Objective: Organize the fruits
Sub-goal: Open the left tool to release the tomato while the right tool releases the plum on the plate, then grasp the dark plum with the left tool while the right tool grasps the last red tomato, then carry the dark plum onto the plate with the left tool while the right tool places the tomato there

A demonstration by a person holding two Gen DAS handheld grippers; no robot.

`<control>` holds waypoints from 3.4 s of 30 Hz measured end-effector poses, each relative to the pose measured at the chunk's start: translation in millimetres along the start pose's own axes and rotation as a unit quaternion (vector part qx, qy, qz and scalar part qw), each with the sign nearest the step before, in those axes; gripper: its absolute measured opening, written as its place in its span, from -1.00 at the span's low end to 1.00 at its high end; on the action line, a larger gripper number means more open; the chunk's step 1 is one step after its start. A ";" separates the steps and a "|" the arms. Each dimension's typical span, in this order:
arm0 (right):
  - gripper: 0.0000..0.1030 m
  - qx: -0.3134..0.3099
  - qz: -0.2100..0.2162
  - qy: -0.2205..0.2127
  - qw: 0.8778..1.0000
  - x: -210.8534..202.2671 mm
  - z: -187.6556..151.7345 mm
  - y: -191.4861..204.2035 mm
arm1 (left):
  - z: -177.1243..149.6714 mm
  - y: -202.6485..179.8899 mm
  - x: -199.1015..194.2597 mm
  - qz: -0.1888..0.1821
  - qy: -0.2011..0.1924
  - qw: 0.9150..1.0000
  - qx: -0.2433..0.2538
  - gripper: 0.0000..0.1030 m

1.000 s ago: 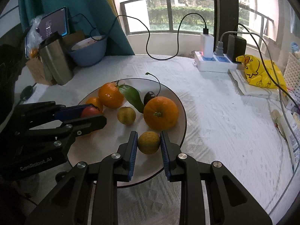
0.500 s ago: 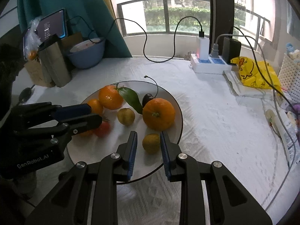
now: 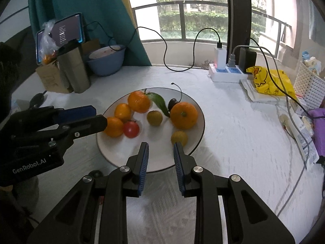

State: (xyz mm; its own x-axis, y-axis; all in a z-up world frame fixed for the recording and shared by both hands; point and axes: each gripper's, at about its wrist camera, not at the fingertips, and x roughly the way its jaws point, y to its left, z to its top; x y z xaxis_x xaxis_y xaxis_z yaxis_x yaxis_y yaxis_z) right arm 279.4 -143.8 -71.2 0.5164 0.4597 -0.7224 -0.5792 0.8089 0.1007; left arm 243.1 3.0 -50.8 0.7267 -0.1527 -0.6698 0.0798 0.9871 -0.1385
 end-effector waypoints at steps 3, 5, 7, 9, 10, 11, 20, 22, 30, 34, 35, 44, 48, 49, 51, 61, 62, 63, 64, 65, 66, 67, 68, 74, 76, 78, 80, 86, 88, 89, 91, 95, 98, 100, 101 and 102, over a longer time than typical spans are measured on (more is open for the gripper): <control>-0.48 -0.002 0.000 0.000 1.000 -6.5 -4.5 5.5 | -8.3 -0.7 -6.2 0.000 0.001 1.000 -0.002 -0.38; -0.48 -0.004 0.002 0.001 1.000 -10.1 -8.1 9.9 | -14.5 -0.1 -11.2 0.001 0.001 1.000 -0.004 -0.38; -0.48 -0.005 0.003 0.002 1.000 -12.3 -12.6 14.1 | -20.9 1.2 -15.7 0.003 0.002 1.000 -0.007 -0.38; -0.48 -0.006 0.004 0.005 1.000 -12.6 -16.6 18.8 | -26.6 3.6 -18.8 0.004 0.003 1.000 -0.010 -0.38; -0.48 -0.007 0.006 0.007 1.000 -12.5 -19.0 21.1 | -29.4 4.6 -20.3 0.005 0.004 1.000 -0.011 -0.38; -0.48 -0.007 0.008 0.009 1.000 -12.6 -21.5 23.4 | -33.1 5.5 -22.4 0.006 0.004 1.000 -0.013 -0.38; -0.47 -0.014 0.027 0.031 0.999 -8.1 -43.4 43.5 | -66.8 14.3 -27.0 0.008 0.019 0.999 -0.029 -0.37; -0.47 -0.013 0.029 0.036 0.999 -6.5 -47.4 46.4 | -71.8 15.7 -27.9 0.007 0.020 0.999 -0.033 -0.37; -0.44 -0.008 0.041 0.038 0.998 -2.4 -49.8 50.1 | -82.9 26.6 -27.5 -0.004 0.028 0.998 -0.048 -0.37; -0.21 -0.003 0.051 0.042 0.998 3.4 -49.0 51.1 | -82.3 31.0 -26.6 0.002 0.028 0.998 -0.054 -0.37; -0.21 -0.002 0.057 0.044 0.997 5.8 -49.4 51.4 | -82.5 31.8 -26.3 0.002 0.028 0.998 -0.055 -0.37; -0.22 0.017 0.100 0.059 0.993 19.7 -52.4 50.2 | -75.7 26.9 -24.1 -0.001 0.027 0.999 -0.041 -0.37; -0.32 0.022 0.107 0.053 0.993 17.1 -52.9 48.7 | -72.2 21.0 -21.0 -0.001 0.029 0.999 -0.038 -0.37; -0.32 0.022 0.109 0.050 0.993 15.0 -52.8 48.5 | -71.6 20.2 -20.6 -0.002 0.029 0.999 -0.037 -0.37; -0.32 0.019 0.109 0.046 0.993 11.4 -52.7 48.1 | -69.1 14.7 -18.8 -0.001 0.030 0.999 -0.030 -0.37; -0.32 0.038 0.092 0.029 0.995 -6.8 -58.9 20.0 | -61.4 -12.4 -0.5 0.001 0.044 0.999 -0.003 -0.37; -0.32 0.041 0.090 0.028 0.995 -7.8 -59.4 16.8 | -61.5 -13.8 2.2 0.004 0.047 0.999 -0.001 -0.37; -0.32 0.044 0.089 0.027 0.995 -8.8 -60.0 13.0 | -61.4 -15.6 7.1 0.007 0.054 0.999 0.001 -0.37; -0.32 0.047 0.088 0.025 0.995 -9.9 -60.5 9.3 | -61.4 -16.8 11.1 0.012 0.059 0.998 0.002 -0.37; -0.32 0.050 0.087 0.023 0.995 -10.8 -60.8 5.9 | -61.2 -17.3 12.8 0.018 0.059 0.998 0.005 -0.37; -0.32 0.052 0.087 0.022 0.995 -11.6 -60.7 2.5 | -61.0 -17.6 15.5 0.024 0.062 0.998 0.009 -0.37; -0.32 0.054 0.086 0.021 0.995 -12.0 -60.6 0.4 | -60.6 -17.5 17.8 0.027 0.065 0.997 0.011 -0.37; -0.32 0.056 0.086 0.019 0.995 -12.5 -60.3 -1.5 | -60.8 -16.8 20.5 0.029 0.069 0.997 0.012 -0.37; -0.32 0.057 0.084 0.013 0.995 -13.4 -56.8 -10.0 | -63.3 -12.3 29.6 0.040 0.079 0.996 0.011 -0.39; -0.32 0.056 0.083 0.011 0.995 -13.7 -54.8 -11.9 | -63.3 -12.5 29.7 0.039 0.077 0.996 0.013 -0.46; -0.32 0.056 0.082 0.008 0.995 -14.3 -52.3 -13.0 | -62.4 -13.4 29.0 0.034 0.075 0.996 0.018 -0.49; -0.32 0.057 0.083 0.005 0.995 -16.3 -49.1 -13.5 | -61.5 -14.2 28.4 0.028 0.074 0.997 0.021 -0.50; -0.32 0.051 0.081 -0.004 0.995 -20.2 -38.4 -13.1 | -53.8 -22.7 18.2 -0.011 0.063 0.997 0.031 -0.50; -0.32 0.051 0.082 -0.007 0.995 -19.8 -34.6 -13.5 | -49.3 -27.2 11.4 -0.022 0.054 0.998 0.035 -0.50; -0.32 0.050 0.082 -0.008 0.995 -19.4 -33.3 -13.3 | -47.8 -27.5 9.9 -0.024 0.052 0.998 0.035 -0.50; -0.32 0.048 0.082 -0.008 0.995 -18.0 -29.9 -12.5 | -42.4 -27.3 7.0 -0.028 0.045 0.998 0.031 -0.50; -0.32 0.044 0.084 -0.009 0.995 -14.5 -23.0 -11.9 | -31.7 -24.2 4.8 -0.028 0.031 0.999 0.024 -0.50; -0.32 0.043 0.084 -0.009 0.996 -11.2 -18.2 -13.8 | -24.5 -22.3 6.1 -0.029 0.025 0.999 0.021 -0.50; -0.32 0.042 0.084 -0.008 0.996 -9.7 -16.1 -15.2 | -21.1 -21.5 8.8 -0.031 0.023 0.999 0.018 -0.50; -0.32 0.042 0.084 -0.009 0.996 -10.3 -16.7 -14.9 | -18.9 -21.0 11.7 -0.031 0.024 0.999 0.016 -0.50; -0.32 0.041 0.082 -0.008 0.996 -8.7 -14.8 -15.6 | -18.2 -20.0 13.4 -0.031 0.024 0.999 0.015 -0.50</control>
State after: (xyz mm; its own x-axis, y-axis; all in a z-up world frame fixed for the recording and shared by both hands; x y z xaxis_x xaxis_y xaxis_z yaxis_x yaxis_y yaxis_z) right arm 274.6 -165.9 -76.6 0.4297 0.5934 -0.6805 -0.6036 0.7493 0.2723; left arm 238.8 -19.6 -70.3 0.6859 -0.2157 -0.6950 0.1449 0.9764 -0.1600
